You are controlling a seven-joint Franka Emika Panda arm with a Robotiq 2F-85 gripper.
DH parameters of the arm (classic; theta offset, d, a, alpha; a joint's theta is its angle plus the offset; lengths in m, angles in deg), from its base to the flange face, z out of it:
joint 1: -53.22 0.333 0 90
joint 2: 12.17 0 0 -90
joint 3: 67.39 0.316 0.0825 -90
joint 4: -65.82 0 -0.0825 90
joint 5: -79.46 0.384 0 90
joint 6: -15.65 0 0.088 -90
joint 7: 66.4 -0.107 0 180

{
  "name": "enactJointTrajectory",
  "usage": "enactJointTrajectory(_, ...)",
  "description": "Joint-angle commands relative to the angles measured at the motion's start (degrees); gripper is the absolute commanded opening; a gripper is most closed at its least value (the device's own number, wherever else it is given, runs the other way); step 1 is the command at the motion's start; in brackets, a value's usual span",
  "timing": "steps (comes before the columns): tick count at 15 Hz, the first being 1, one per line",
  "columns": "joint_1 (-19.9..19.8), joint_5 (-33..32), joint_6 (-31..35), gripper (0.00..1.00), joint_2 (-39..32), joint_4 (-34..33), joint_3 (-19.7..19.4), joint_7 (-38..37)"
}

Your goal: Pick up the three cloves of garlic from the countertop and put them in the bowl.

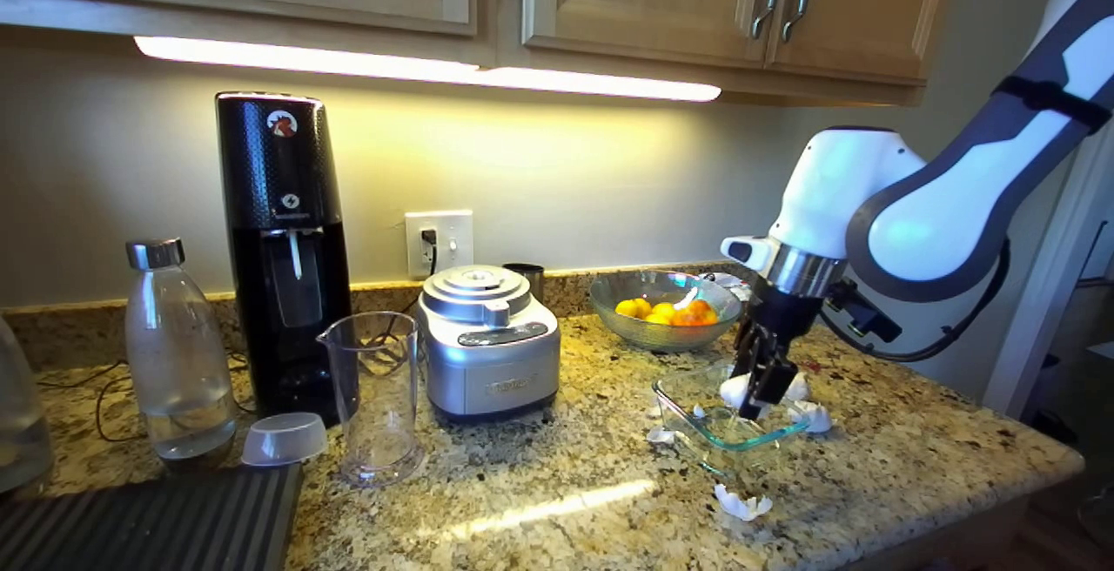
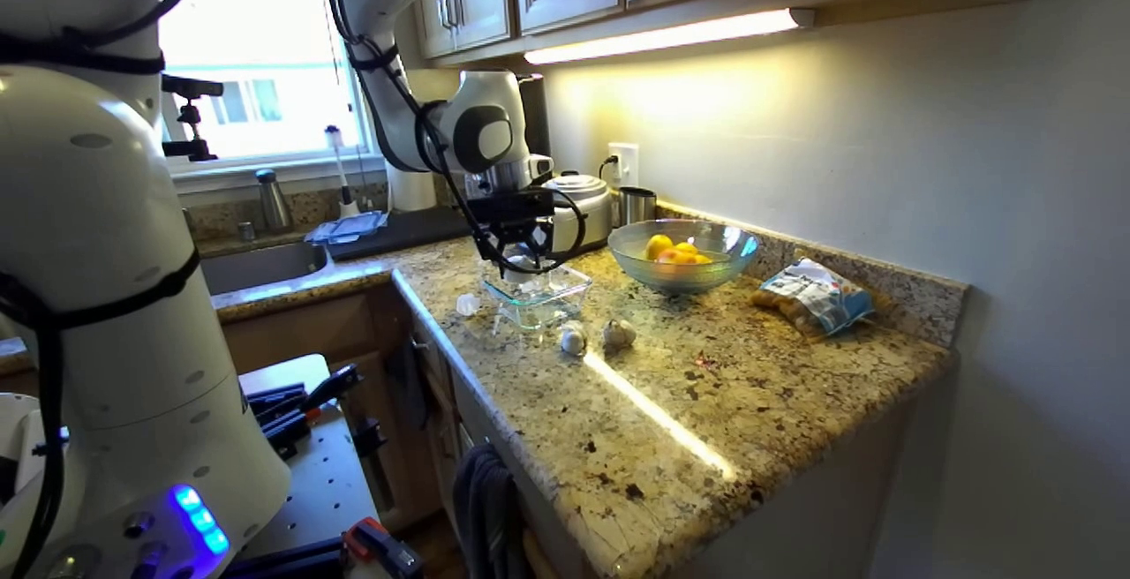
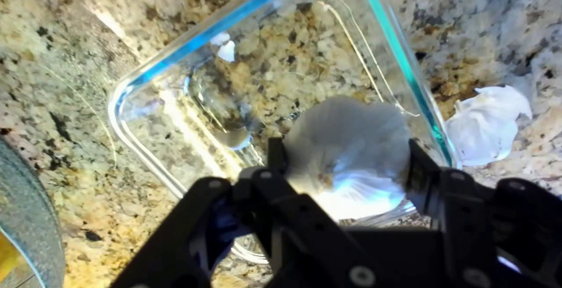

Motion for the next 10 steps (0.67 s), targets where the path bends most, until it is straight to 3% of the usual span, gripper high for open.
enactJointTrajectory(1, -0.7, -2.5, 1.8, 0.39, -3.6, -2.3, 0.1, 0.6)
enactJointTrajectory(9, -0.1, -9.0, 0.9, 0.39, -9.3, -7.3, -2.2, -0.5)
enactJointTrajectory(10, 0.0, -9.4, 0.5, 0.89, -9.5, -7.5, -2.4, -0.6)
